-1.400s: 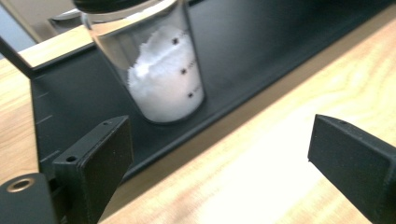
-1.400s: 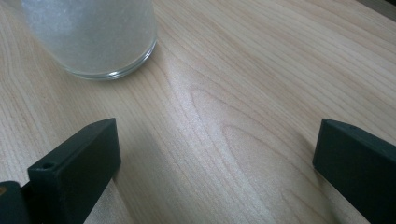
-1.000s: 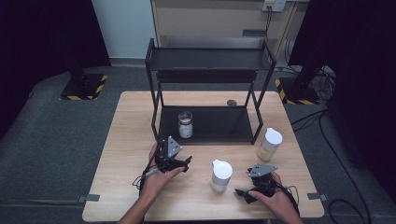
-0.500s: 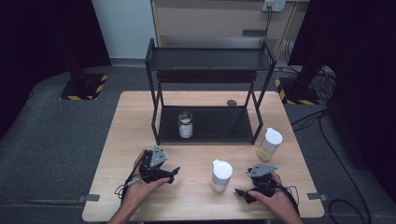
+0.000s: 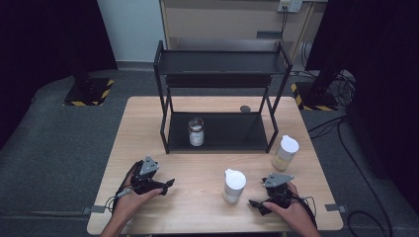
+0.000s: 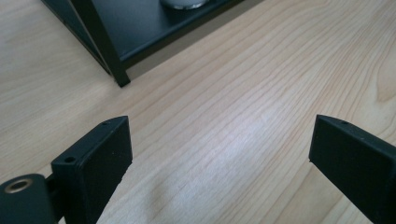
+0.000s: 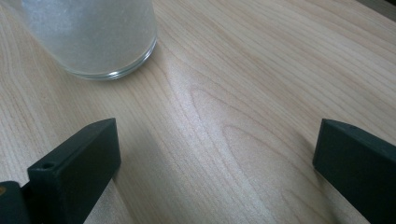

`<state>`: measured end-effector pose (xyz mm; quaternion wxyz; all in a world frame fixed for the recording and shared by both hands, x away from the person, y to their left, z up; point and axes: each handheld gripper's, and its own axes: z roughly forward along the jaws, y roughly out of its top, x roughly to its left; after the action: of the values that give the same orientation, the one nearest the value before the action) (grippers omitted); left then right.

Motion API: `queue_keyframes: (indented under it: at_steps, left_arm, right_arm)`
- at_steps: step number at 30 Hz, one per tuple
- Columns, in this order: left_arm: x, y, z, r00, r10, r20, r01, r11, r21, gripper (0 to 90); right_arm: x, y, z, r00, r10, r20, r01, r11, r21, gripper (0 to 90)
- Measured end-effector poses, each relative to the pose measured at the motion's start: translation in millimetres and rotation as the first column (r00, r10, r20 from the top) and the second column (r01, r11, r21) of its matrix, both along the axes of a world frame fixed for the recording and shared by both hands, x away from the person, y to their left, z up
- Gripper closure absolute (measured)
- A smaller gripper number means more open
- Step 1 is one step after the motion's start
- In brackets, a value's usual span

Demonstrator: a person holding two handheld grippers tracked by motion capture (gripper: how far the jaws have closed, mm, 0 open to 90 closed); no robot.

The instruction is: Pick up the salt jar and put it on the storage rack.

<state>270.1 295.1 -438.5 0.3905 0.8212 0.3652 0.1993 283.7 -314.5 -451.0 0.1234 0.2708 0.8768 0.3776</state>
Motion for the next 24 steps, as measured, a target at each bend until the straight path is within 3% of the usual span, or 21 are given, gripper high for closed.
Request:
queue_keyframes:
  at_steps: [11,24]
  left_arm:
    - [4.9,12.3,-1.0,0.9992,0.020,-0.035,-0.020,0.9998,-0.009,5.1]
    - [11.7,12.3,-5.1,0.9963,0.021,-0.084,-0.020,0.9996,0.020,5.1]
  right_arm:
    - [0.1,0.0,0.0,1.0000,0.000,0.000,0.000,1.0000,0.000,1.2]
    - [0.0,0.0,0.1,1.0000,0.000,0.000,0.000,1.0000,0.000,1.2]
